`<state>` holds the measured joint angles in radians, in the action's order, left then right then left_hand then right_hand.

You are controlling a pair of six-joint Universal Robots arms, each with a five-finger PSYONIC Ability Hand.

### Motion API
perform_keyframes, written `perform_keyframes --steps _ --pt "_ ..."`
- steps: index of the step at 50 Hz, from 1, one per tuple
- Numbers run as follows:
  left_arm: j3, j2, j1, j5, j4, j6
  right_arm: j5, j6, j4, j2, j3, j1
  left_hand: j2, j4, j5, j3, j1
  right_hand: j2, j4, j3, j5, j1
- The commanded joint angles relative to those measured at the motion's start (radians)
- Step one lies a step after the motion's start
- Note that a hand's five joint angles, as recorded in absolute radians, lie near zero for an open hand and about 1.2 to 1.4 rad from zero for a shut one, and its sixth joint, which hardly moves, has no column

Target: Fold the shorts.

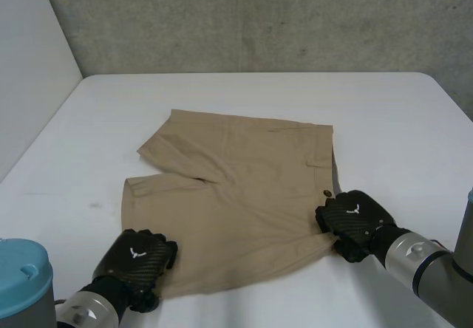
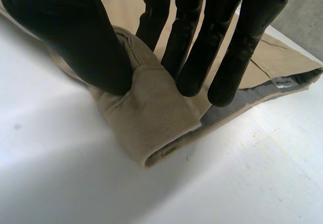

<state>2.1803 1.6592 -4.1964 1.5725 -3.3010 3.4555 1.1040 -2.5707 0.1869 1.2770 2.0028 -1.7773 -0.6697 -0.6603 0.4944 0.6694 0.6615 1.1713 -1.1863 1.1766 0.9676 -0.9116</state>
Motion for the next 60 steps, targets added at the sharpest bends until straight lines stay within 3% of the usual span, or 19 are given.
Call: perform_keyframes --steps 1,12,16,23,31,34,47,52,56,60 --pt "0.007 -0.004 -0.001 0.001 0.001 0.001 0.004 -0.101 -0.007 0.001 -0.03 -0.002 -0.081 -0.09 0.082 0.081 0.089 0.225 -0.21 0.22 0.254 -0.485" --pt "-0.002 0.043 -0.016 0.004 -0.043 0.002 0.019 -0.115 -0.007 0.002 -0.038 -0.019 -0.143 -0.152 0.143 0.143 0.151 0.225 -0.21 0.22 0.254 -0.485" --pt "-0.011 0.051 -0.017 0.035 -0.051 0.022 0.036 -0.115 -0.009 0.002 -0.038 -0.016 -0.266 -0.275 0.266 0.266 0.274 0.225 -0.21 0.22 0.254 -0.485" --pt "-0.024 0.051 -0.017 0.07 -0.052 0.053 0.083 -0.121 -0.006 0.005 -0.041 -0.013 -0.697 -0.707 0.698 0.697 0.705 0.225 -0.21 0.22 0.254 -0.485" --pt "-0.048 0.05 -0.016 0.077 -0.04 0.056 0.134 -0.132 -0.018 0.008 -0.062 -0.022 -0.727 -0.736 0.727 0.727 0.735 0.225 -0.21 0.22 0.254 -0.485" --pt "-0.071 0.037 -0.016 0.074 0.006 0.07 0.137 -0.121 -0.039 0.015 -0.072 -0.027 -0.727 -0.736 0.727 0.727 0.735 0.225 -0.21 0.22 0.254 -0.485" --pt "-0.166 -0.295 -0.005 0.047 0.446 0.152 0.134 0.075 -0.559 0.203 -0.182 -0.028 -0.727 -0.736 0.727 0.727 0.735 0.225 -0.21 0.22 0.254 -0.485" --pt "-0.22 -0.415 -0.002 -0.052 0.686 0.165 0.132 0.185 -0.776 0.286 -0.202 -0.021 -0.727 -0.736 0.727 0.727 0.735 0.225 -0.21 0.22 0.254 -0.485" --pt "-0.241 -0.458 -0.023 -0.138 0.79 0.166 0.117 0.293 -0.925 0.326 -0.207 -0.019 -0.727 -0.736 0.727 0.727 0.735 0.225 -0.21 0.22 0.254 -0.485" --pt "-0.244 -0.448 -0.097 -0.164 0.735 0.172 0.114 0.345 -0.911 0.312 -0.219 -0.019 -0.727 -0.736 0.727 0.727 0.735 0.225 -0.21 0.22 0.254 -0.485"
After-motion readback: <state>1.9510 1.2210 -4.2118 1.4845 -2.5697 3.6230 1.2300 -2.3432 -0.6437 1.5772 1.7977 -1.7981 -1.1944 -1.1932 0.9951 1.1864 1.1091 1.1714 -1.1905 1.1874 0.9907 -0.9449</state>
